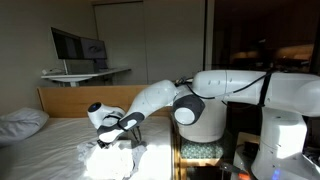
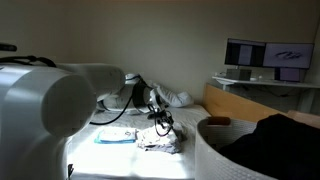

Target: Put the things on the bed in the laundry hamper

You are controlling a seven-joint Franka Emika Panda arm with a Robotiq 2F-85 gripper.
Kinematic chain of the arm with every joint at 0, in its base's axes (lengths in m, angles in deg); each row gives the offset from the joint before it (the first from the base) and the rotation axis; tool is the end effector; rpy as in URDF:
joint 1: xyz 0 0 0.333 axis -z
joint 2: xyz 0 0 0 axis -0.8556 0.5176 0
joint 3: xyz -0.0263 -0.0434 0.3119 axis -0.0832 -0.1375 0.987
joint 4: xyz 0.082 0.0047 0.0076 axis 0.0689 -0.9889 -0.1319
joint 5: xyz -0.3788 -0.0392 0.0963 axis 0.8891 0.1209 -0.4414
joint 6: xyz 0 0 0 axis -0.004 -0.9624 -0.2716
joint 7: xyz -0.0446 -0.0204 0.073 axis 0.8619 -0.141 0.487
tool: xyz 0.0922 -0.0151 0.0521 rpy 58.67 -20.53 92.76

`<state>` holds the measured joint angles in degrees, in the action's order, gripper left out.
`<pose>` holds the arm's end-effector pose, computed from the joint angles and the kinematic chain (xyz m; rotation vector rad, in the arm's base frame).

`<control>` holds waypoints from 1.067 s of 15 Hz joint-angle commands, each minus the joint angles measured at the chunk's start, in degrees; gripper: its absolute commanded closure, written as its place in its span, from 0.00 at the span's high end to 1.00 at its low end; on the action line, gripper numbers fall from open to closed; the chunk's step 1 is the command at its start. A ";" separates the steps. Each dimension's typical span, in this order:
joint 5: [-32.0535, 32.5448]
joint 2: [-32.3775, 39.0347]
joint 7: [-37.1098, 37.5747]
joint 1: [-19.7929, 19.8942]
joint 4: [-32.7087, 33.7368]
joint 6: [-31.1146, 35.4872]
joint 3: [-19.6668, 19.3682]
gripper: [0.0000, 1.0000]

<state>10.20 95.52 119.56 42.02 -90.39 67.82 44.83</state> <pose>0.7845 0.1653 0.0748 2.7314 -0.1877 0.4168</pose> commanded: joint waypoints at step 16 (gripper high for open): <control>-6.30 -2.58 -6.08 -1.93 -2.42 0.91 7.06 1.00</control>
<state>7.21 95.54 118.29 37.91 -92.73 66.81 47.34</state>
